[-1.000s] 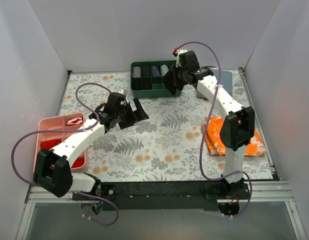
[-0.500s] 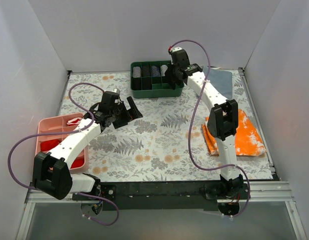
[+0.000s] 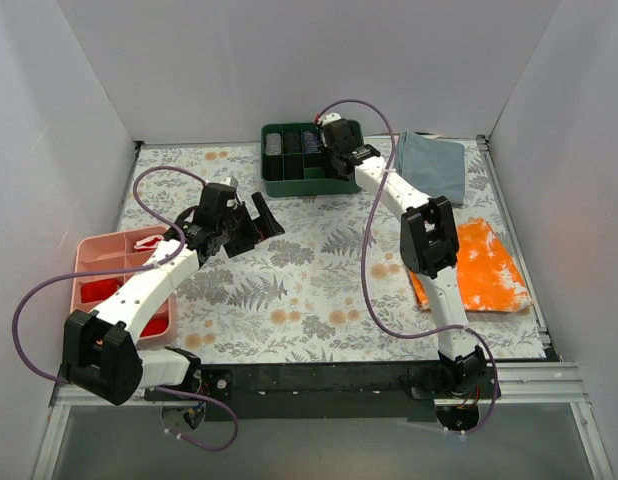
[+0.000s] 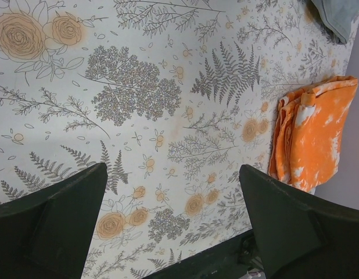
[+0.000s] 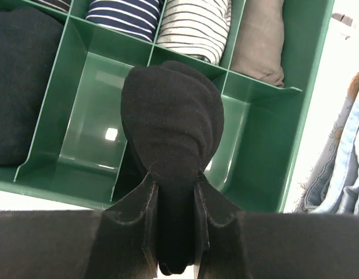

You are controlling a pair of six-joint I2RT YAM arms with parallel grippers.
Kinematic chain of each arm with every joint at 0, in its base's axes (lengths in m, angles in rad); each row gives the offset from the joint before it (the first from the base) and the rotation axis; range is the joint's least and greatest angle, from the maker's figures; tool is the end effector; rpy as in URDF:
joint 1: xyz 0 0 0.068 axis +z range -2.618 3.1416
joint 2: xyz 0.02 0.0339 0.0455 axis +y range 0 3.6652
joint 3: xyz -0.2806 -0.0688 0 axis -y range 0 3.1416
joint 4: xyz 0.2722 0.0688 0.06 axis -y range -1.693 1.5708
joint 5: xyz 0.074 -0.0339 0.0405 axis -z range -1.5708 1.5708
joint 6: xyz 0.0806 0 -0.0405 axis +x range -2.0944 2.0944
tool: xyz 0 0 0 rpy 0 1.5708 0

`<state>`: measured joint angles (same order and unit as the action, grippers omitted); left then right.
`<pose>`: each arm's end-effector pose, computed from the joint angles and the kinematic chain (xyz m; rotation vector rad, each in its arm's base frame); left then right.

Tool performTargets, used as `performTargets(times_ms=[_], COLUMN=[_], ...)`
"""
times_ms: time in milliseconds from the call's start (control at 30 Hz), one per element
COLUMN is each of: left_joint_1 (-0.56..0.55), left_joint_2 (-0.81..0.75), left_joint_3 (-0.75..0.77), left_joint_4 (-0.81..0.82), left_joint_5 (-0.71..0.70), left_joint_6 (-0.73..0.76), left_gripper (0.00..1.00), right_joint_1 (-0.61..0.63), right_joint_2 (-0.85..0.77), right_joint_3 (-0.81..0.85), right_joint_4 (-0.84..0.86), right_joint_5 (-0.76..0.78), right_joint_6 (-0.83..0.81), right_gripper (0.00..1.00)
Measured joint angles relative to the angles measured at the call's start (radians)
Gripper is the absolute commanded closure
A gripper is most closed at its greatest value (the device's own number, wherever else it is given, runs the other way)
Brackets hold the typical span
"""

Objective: Roll the underwear
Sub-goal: Pick up the underwear from the center of the board.

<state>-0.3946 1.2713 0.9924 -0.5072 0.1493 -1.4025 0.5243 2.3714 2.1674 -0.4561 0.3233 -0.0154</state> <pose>0.2945 -0.1356 0.2556 -1.1845 2.3145 -0.9624 0.5486 0.2877 0.2202 -0.4144 2.1528 -0.0755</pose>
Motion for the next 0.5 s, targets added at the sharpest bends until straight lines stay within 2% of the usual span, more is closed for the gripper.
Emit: performTargets(times_ms=[100, 500], left_joint_1=[0.000, 0.000], left_joint_2=[0.000, 0.000], left_joint_3=[-0.004, -0.038], left_joint_4=[0.000, 0.019], left_joint_5=[0.001, 0.032], left_joint_6=[0.000, -0.006], left_gripper=[0.02, 0.02], right_joint_1=[0.007, 0.007], right_joint_2=[-0.039, -0.228], right_joint_3=[-0.090, -0.389], right_joint_4=[0.080, 0.153], right_joint_5=[0.002, -0.043], right_joint_6=[-0.016, -0.031], right_gripper=[0.99, 0.99])
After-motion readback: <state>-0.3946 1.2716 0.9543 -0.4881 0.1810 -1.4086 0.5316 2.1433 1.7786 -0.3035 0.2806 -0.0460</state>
